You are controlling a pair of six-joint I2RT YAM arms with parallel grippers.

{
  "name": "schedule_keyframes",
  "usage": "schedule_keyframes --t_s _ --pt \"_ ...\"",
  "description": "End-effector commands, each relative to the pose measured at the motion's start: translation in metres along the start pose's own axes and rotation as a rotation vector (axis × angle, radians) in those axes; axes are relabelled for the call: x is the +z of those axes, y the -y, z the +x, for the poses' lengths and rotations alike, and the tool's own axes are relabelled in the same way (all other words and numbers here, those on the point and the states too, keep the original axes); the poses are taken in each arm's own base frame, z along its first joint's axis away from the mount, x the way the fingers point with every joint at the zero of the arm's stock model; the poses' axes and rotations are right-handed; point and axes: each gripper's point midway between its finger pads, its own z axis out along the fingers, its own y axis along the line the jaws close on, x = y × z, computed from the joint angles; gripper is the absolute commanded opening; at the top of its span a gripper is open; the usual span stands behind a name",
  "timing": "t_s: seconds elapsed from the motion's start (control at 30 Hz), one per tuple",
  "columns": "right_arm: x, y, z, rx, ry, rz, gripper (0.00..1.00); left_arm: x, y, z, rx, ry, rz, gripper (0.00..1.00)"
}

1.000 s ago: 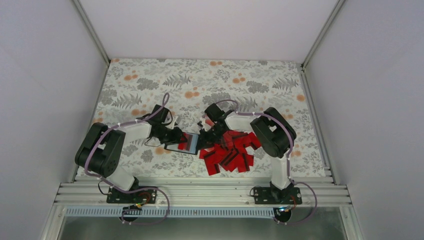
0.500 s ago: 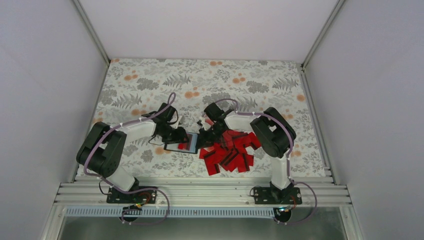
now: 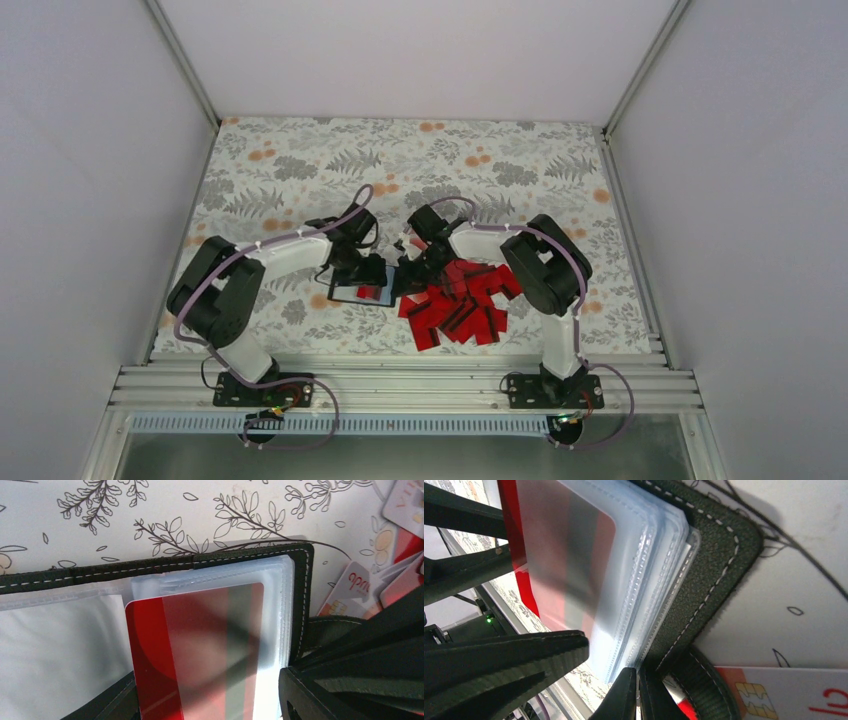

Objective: Put the credit cards into the card holder

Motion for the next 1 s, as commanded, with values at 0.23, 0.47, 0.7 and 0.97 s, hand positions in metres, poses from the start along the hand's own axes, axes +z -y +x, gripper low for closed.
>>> schedule_keyframes --t_s 0.23,0.47,0.7,0.97 --pt "0.001 -0.006 -0.035 -0.053 0.121 0.005 0.04 0.005 -0.037 0.022 -0.148 -0.097 -0.280 0.65" --pt "-0.001 -0.012 -0.036 -0.050 0.131 -0.022 0.04 0.014 -0.029 0.019 -0.157 -0.129 -0.324 0.61" --pt "-0.001 -0.016 -0.035 -0.048 0.141 -0.049 0.04 0.022 -0.023 0.017 -0.189 -0.151 -0.310 0.51" --pt "0.001 -0.008 -0.032 -0.031 0.140 -0.035 0.04 0.023 -0.010 0.013 -0.212 -0.150 -0.273 0.66"
